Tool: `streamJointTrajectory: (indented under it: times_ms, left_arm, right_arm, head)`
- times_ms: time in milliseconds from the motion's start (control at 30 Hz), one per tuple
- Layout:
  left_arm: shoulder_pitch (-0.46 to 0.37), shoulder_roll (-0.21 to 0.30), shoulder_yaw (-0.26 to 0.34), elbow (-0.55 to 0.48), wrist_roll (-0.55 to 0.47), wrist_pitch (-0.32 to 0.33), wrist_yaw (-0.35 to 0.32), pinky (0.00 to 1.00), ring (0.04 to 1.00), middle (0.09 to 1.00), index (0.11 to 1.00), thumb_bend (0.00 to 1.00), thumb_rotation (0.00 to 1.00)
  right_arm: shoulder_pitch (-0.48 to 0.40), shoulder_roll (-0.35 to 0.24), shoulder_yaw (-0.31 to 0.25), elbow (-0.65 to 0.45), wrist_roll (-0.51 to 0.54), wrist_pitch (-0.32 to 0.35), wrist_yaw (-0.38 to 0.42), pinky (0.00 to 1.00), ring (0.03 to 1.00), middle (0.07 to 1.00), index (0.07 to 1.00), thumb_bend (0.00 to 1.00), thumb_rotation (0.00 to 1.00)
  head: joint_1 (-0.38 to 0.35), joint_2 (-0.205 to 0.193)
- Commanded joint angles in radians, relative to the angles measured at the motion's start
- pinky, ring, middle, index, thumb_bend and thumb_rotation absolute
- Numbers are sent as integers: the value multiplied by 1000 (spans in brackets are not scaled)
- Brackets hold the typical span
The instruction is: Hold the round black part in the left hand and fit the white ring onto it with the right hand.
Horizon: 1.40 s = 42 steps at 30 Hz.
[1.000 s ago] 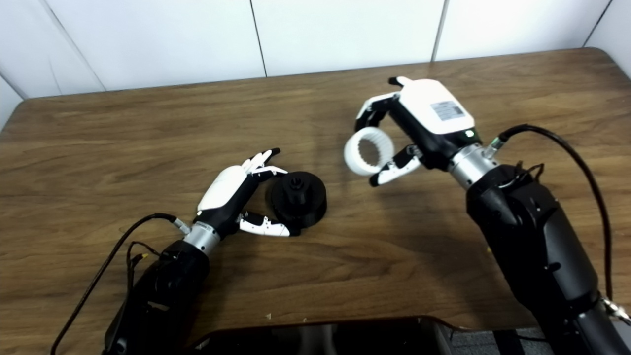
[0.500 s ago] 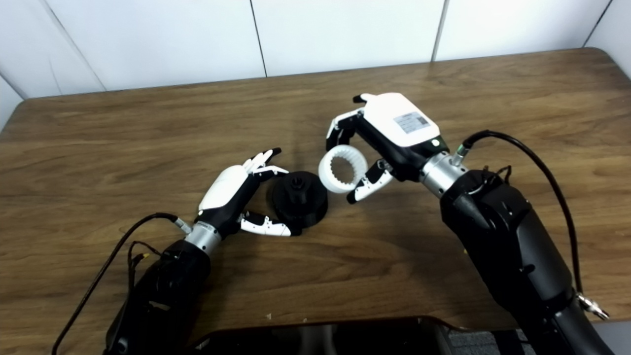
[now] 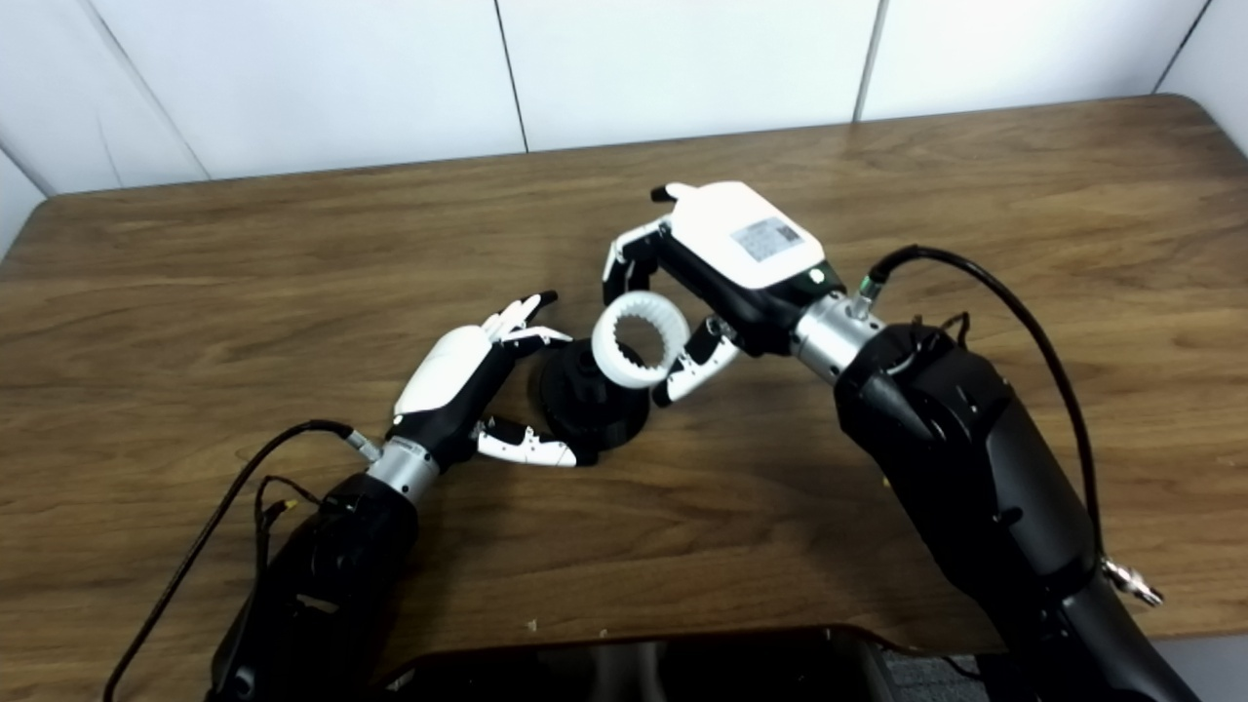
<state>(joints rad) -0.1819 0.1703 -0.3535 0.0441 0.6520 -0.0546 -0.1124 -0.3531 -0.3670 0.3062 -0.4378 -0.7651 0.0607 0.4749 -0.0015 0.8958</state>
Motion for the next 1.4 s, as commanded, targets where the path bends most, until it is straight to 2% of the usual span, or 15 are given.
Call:
streamJointTrajectory:
  times_ms: [0, 300, 800, 1200, 1367]
  left_arm:
    - [-22, -8, -16, 8, 1, -6, -4, 977, 1000, 1000, 680, 1000, 377]
    - [-22, -8, -19, 9, 1, -5, -2, 978, 1000, 1000, 682, 1000, 376]
    - [-22, -10, -26, 12, 2, -8, 9, 970, 1000, 1000, 678, 1000, 379]
    - [-23, -12, -31, 6, 11, 0, 10, 960, 1000, 1000, 686, 1000, 383]
    - [-24, -15, -31, 4, 11, 3, 9, 961, 1000, 1000, 689, 1000, 386]
  right_arm:
    - [-47, 6, 3, 1, -2, -35, -11, 929, 648, 469, 521, 523, 13]
    - [-68, 22, 37, 33, -32, -53, -3, 900, 645, 469, 524, 523, 13]
    - [-87, 46, 58, 86, -51, -103, -19, 876, 641, 467, 526, 523, 13]
    - [-111, 61, 83, 108, -93, -88, 35, 900, 648, 468, 524, 522, 15]
    - [-126, 68, 94, 140, -99, -100, 31, 894, 642, 471, 518, 523, 14]
  head:
    - [1, 1]
    - [2, 2]
    - [17, 5]
    - [24, 10]
    - [26, 11]
